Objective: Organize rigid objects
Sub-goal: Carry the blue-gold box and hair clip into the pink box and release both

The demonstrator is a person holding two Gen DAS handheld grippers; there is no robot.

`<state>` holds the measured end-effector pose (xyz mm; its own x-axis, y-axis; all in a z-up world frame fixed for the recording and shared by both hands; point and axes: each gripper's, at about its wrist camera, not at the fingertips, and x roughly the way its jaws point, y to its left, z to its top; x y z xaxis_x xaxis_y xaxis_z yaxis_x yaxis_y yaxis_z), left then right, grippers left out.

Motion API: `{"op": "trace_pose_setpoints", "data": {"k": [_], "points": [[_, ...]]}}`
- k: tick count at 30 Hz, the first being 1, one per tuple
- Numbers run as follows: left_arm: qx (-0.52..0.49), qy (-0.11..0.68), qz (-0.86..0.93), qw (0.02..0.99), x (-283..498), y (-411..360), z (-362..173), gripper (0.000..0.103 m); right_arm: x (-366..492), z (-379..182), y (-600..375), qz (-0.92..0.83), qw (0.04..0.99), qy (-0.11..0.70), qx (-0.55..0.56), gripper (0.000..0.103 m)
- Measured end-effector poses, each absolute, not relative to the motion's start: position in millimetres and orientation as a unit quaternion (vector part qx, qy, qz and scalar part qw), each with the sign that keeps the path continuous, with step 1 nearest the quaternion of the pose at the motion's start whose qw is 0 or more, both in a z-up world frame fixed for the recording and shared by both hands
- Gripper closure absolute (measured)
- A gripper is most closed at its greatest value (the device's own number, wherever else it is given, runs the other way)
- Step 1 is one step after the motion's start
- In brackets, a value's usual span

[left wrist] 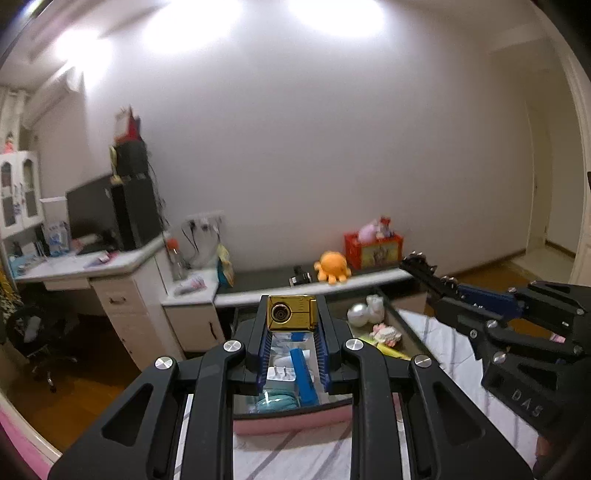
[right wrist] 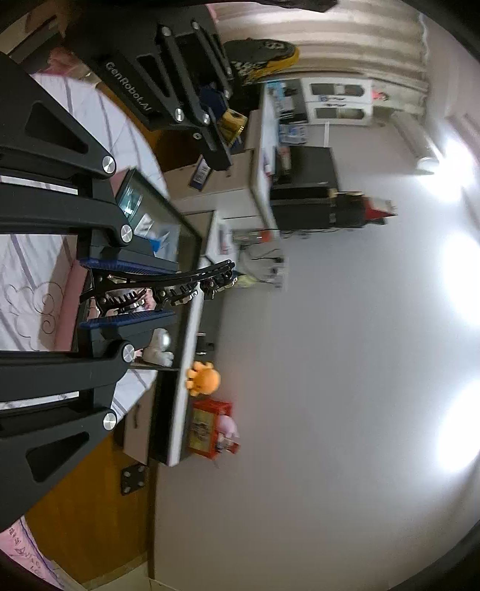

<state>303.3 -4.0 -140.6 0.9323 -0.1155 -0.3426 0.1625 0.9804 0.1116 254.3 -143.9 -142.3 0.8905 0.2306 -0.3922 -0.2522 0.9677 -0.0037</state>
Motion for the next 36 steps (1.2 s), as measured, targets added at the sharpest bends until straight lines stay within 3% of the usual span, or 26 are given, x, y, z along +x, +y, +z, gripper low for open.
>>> {"op": "trace_pose_setpoints", "data": {"k": [8,16,17,18,19,22,24,26,28,30,31,34,36], "points": [[0.097,0.294,-0.089,0.947,405.5,-23.7,-211.8,0.082,347.2,-216.1,-136.5,0.139,0.941,0.308,-0.031,0.083],[0.121,0.323,-0.097,0.934,438.0,-46.4,-239.1,0.081,378.7,-241.3,-148.5,0.130,0.932,0.339,-0.023,0.083],[0.119,0.319,-0.099,0.935,436.5,-46.3,-238.1,0.079,378.8,-240.6,-149.9,0.130,0.931,0.339,-0.023,0.082],[0.118,0.317,-0.099,0.936,437.1,-44.1,-236.3,0.071,379.9,-238.9,-150.3,0.131,0.931,0.340,-0.022,0.081],[0.117,0.314,-0.096,0.937,435.3,-42.7,-233.7,0.059,380.2,-235.5,-150.8,0.131,0.932,0.338,-0.019,0.076],[0.116,0.286,-0.072,0.949,418.3,-34.5,-220.2,0.046,372.5,-226.1,-154.6,0.117,0.937,0.328,-0.010,0.051],[0.106,0.267,-0.058,0.956,405.4,-26.6,-208.5,0.025,363.1,-216.9,-160.5,0.118,0.941,0.318,0.003,0.040],[0.094,0.243,-0.051,0.964,385.4,-17.9,-192.8,0.016,350.7,-203.8,-166.1,0.118,0.945,0.304,0.017,0.017],[0.087,0.220,-0.046,0.970,365.9,-13.1,-178.3,0.004,332.5,-187.8,-168.9,0.123,0.949,0.288,0.026,0.017],[0.085,0.201,-0.040,0.975,347.3,-10.5,-165.2,0.000,313.9,-173.3,-168.5,0.126,0.954,0.271,0.027,0.017],[0.084,0.195,-0.038,0.976,337.9,-9.3,-159.1,0.000,303.1,-164.0,-168.4,0.125,0.957,0.261,0.027,0.016],[0.077,0.174,-0.036,0.981,307.5,-7.1,-141.5,0.000,274.5,-143.7,-164.7,0.110,0.965,0.237,0.016,0.000],[0.066,0.169,-0.044,0.982,291.3,-4.6,-132.9,0.000,256.4,-132.5,-162.6,0.105,0.970,0.220,0.006,0.000]]}}
